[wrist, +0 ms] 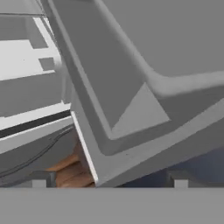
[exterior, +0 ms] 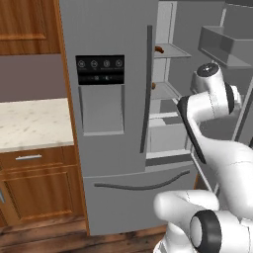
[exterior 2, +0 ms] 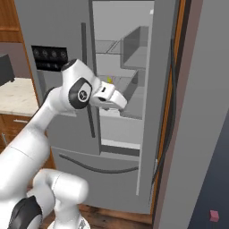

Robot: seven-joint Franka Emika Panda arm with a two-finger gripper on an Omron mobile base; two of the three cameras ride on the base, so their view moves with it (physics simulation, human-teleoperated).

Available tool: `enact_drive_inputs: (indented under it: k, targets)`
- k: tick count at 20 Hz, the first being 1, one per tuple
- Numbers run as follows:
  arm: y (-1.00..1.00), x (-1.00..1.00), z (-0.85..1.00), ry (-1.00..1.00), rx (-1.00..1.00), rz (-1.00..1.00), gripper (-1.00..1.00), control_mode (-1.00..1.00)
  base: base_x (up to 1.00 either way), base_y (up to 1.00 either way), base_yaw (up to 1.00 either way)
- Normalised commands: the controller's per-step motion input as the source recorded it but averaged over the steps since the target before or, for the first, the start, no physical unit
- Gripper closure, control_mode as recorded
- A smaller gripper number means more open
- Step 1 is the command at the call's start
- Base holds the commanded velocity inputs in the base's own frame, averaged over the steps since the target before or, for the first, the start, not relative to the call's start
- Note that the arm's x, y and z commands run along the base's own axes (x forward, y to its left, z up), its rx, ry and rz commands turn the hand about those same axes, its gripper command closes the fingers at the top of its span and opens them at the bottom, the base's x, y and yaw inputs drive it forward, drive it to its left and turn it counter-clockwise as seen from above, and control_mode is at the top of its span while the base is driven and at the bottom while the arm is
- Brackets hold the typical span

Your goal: Open the fridge, remove the apple, lemon wedge, and chicken drumstick, and place them on any counter.

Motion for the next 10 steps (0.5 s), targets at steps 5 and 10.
enact_drive_inputs:
  k: [5, 10]
  targets:
    - [-0.86, -0.24, -0.23, -0.21, 0.0, -0.17, -1.0, -1.0, 0.0, 0.0, 0.0]
    - [-0.01, -0.45, -0.19, -0.24, 0.03, -0.11, -1.0, -1.0, 0.0, 0.0, 0.0]
